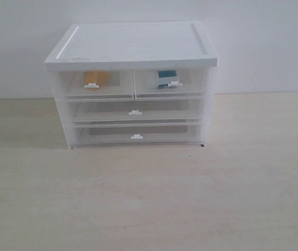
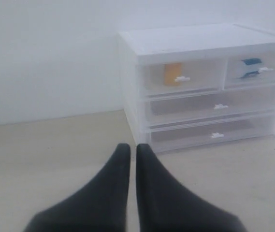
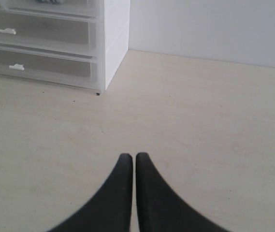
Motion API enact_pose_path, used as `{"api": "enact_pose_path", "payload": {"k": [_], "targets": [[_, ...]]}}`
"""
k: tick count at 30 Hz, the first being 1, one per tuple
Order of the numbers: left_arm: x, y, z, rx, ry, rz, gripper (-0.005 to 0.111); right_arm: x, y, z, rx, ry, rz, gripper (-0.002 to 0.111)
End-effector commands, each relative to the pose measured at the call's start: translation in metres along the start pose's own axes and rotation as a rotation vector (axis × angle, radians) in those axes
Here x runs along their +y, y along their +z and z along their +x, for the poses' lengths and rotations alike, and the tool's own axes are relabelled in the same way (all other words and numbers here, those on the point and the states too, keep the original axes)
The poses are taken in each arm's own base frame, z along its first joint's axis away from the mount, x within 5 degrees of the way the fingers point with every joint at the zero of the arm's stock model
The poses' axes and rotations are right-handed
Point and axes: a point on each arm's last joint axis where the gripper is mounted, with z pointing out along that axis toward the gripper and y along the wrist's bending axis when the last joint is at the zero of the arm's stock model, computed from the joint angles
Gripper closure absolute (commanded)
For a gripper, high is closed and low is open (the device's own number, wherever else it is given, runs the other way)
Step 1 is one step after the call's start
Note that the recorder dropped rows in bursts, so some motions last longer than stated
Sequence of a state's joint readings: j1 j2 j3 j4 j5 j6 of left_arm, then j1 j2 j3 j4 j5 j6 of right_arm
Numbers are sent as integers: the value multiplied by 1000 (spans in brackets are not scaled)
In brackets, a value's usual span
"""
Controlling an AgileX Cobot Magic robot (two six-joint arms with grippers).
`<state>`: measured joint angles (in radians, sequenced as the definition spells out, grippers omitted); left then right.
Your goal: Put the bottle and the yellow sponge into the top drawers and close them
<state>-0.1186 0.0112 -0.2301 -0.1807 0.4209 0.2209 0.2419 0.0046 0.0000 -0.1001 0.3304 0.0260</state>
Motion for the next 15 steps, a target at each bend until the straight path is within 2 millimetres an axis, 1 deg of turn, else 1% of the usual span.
{"api": "enact_pose_path", "payload": {"k": [1, 8, 15], "targets": [[2, 6, 11, -46, 16, -30, 103, 0, 0, -1, -13, -2, 3, 108], [4, 13, 23, -92, 7, -52, 103, 0, 0, -1, -13, -2, 3, 108], [8, 16, 35, -54, 3, -128, 103, 0, 0, -1, -13, -2, 3, 108]]}}
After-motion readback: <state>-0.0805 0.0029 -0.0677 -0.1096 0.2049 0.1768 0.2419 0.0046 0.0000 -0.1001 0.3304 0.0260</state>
